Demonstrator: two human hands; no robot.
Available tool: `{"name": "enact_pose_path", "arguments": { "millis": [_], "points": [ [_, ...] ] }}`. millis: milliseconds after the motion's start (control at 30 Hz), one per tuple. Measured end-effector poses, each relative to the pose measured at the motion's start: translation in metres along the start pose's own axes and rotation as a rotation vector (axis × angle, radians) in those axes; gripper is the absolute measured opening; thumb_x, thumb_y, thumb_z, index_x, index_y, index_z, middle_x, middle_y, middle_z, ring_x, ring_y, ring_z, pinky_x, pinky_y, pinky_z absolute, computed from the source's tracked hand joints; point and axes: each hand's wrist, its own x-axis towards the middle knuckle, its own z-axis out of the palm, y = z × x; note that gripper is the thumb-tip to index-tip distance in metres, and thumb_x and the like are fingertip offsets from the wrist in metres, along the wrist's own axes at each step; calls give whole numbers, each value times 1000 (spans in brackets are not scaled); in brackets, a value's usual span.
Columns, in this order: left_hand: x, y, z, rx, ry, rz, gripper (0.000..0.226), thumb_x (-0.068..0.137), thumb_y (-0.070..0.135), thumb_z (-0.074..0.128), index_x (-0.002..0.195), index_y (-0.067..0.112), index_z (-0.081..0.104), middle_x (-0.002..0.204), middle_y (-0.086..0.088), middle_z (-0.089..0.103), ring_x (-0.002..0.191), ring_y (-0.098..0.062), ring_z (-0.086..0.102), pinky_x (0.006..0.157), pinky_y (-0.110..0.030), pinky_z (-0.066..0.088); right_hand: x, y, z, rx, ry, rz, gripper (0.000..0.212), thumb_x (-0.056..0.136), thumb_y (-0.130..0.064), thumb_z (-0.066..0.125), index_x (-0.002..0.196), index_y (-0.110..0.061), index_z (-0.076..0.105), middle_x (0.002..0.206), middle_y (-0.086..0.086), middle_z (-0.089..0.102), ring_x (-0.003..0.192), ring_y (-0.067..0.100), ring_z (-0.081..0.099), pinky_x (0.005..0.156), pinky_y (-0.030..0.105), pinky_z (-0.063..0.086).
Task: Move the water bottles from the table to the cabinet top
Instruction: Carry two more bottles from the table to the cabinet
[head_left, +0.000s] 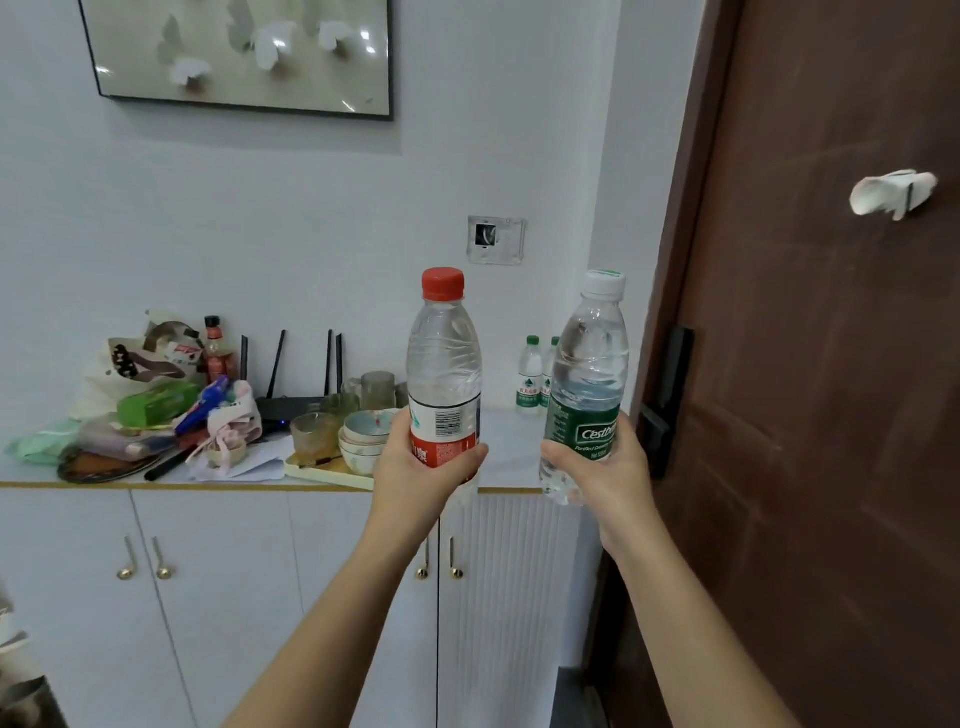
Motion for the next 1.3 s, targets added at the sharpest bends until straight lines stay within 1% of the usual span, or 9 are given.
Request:
{"name": "enact_pose_path", "arguments": {
  "millis": [233,367,500,667,900,1000,1167,1233,1300],
  "points": [
    [63,-37,25,3,-4,-15,58,69,17,84,116,25,52,102,5,66,94,-11,64,76,-26,53,58,41,5,-14,0,36,52,71,-1,81,105,-35,58,101,-4,71,95,16,69,86,39,57],
    [107,-65,42,8,-24,-18,59,69,15,84,118,22,52,102,3,65,94,-13,64,72,-23,53,96,63,12,-44,5,58,51,73,-3,81,108,-33,57,100,-6,71,89,10,68,74,31,56],
    [162,-101,60,-12,-32,-25,60,67,17,85,118,22,52,101,1,68,93,-16,66,78,-33,57,147,88,25,-66,20,59,50,74,-2,79,110,-28,57,96,-6,70,83,7,67,64,29,52],
    [233,-139,83,-47,-50,-71,55,70,12,83,115,20,53,98,1,67,89,-13,65,67,-22,50,217,125,46,-111,51,71,53,72,-3,80,114,-25,57,98,-5,70,88,11,68,69,30,56],
    [312,-206,112,11,-109,-127,55,70,8,83,114,14,52,97,-2,66,85,-12,65,56,-13,48,293,201,63,-188,71,136,58,71,-3,82,115,-27,54,103,-8,68,92,6,66,73,20,51],
    [330,-240,122,43,-126,-177,53,68,7,83,112,14,54,96,-3,68,85,-16,67,61,-19,54,311,231,67,-231,76,184,60,70,-5,83,117,-25,52,103,-10,67,92,1,64,73,16,49],
    [346,-292,140,114,-147,-294,56,58,24,85,106,19,57,91,-1,70,84,-21,69,74,-44,60,332,277,66,-278,61,233,59,69,-3,83,114,-26,52,104,-9,66,92,0,64,71,10,48],
    [347,-307,147,124,-153,-339,56,61,20,85,108,22,55,95,0,69,87,-19,68,77,-43,59,337,295,66,-293,34,259,58,69,-3,83,108,-32,51,103,-10,67,92,-1,64,72,11,48],
    [347,-318,154,135,-152,-357,53,67,13,84,109,22,53,96,2,68,88,-16,66,73,-33,57,343,313,66,-300,4,286,60,67,-2,84,107,-34,51,102,-15,67,93,0,65,76,16,50]
  ]
}}
